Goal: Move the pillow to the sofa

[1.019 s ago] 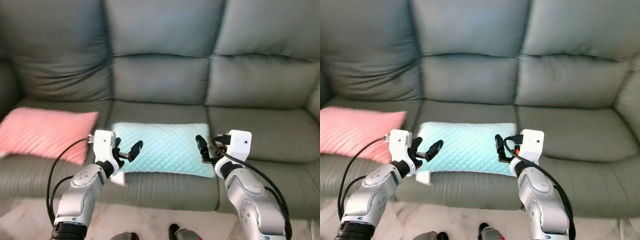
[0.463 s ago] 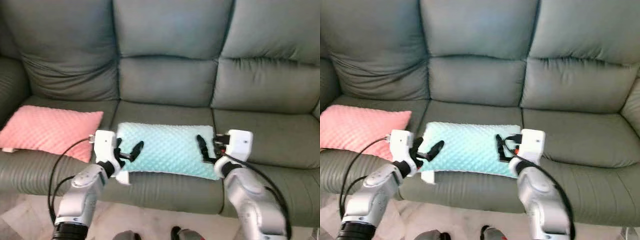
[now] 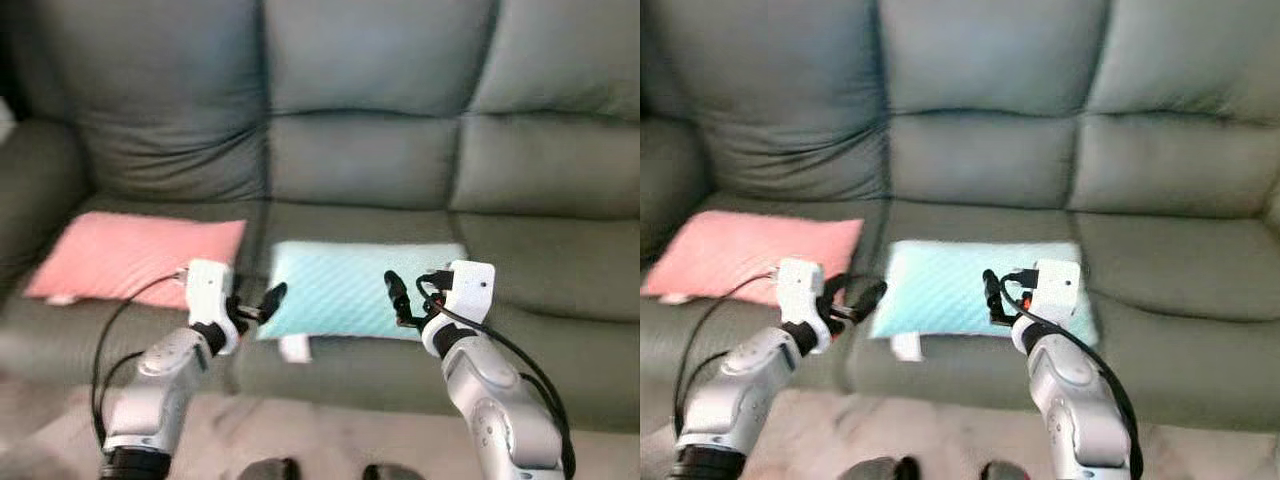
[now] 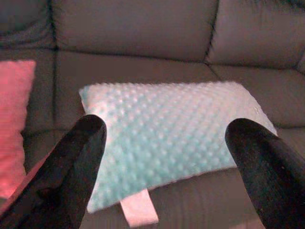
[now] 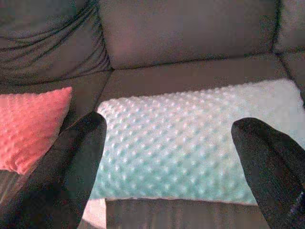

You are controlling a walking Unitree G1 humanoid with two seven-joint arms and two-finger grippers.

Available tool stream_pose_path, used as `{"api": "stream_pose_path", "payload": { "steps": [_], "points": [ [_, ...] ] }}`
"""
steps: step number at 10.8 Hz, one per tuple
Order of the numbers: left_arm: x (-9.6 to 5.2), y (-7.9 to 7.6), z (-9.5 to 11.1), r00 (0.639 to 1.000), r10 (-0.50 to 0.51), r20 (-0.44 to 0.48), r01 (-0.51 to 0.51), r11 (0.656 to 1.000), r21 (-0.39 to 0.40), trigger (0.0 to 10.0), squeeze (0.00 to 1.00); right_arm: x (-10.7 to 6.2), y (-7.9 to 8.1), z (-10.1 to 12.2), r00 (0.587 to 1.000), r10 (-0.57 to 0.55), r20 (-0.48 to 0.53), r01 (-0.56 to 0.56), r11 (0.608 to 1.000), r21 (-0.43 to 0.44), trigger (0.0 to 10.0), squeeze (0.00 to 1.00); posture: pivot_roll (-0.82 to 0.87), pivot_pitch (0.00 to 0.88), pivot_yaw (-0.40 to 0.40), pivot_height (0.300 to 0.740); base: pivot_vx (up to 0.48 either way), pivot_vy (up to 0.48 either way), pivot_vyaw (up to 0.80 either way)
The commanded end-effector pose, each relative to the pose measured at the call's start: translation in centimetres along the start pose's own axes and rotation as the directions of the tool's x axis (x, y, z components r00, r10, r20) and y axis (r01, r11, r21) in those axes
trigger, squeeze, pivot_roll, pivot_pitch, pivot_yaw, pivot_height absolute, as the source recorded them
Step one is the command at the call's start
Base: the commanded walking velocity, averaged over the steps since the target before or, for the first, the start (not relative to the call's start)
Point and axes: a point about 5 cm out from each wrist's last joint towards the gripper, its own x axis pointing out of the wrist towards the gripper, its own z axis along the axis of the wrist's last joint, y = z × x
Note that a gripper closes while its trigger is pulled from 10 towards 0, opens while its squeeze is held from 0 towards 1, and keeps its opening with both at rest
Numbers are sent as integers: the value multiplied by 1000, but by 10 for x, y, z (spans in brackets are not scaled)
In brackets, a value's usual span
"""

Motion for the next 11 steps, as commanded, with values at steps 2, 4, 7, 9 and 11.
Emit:
{"api": "stream_pose_path", "payload": {
  "steps": [2, 4, 7, 9, 11],
  "points": [
    [1, -6, -2, 1000, -20, -9, 20, 1000, 18, 10000, 0, -2, -8, -2, 1000, -29, -8, 29, 1000, -9, 10000, 0, -108, 186, 36, 740, 0, 0, 0],
    [1, -8, 0, 1000, -21, 10, 20, 999, 39, 10000, 0, -2, -8, -2, 1000, -28, -10, 28, 1000, -12, 10000, 0, -108, 186, 35, 740, 0, 0, 0],
    [1, -10, 0, 1000, -23, 15, 22, 999, 40, 10000, 0, -2, -8, -2, 1000, -24, -11, 24, 1000, -15, 10000, 0, -108, 185, 33, 740, 0, -320, 0],
    [1, -5, 3, 999, 6, 53, -5, 1000, -23, 10000, 0, -3, -8, -2, 1000, -25, -12, 25, 1000, -19, 10000, 0, -110, 184, 34, 740, 0, 0, 0],
    [2, -5, 3, 999, 4, 44, -4, 1000, -2, 10000, 0, -3, -7, -2, 1000, -23, -13, 23, 1000, -22, 10000, 0, -110, 184, 31, 740, 0, 0, 0]
  ]
}}
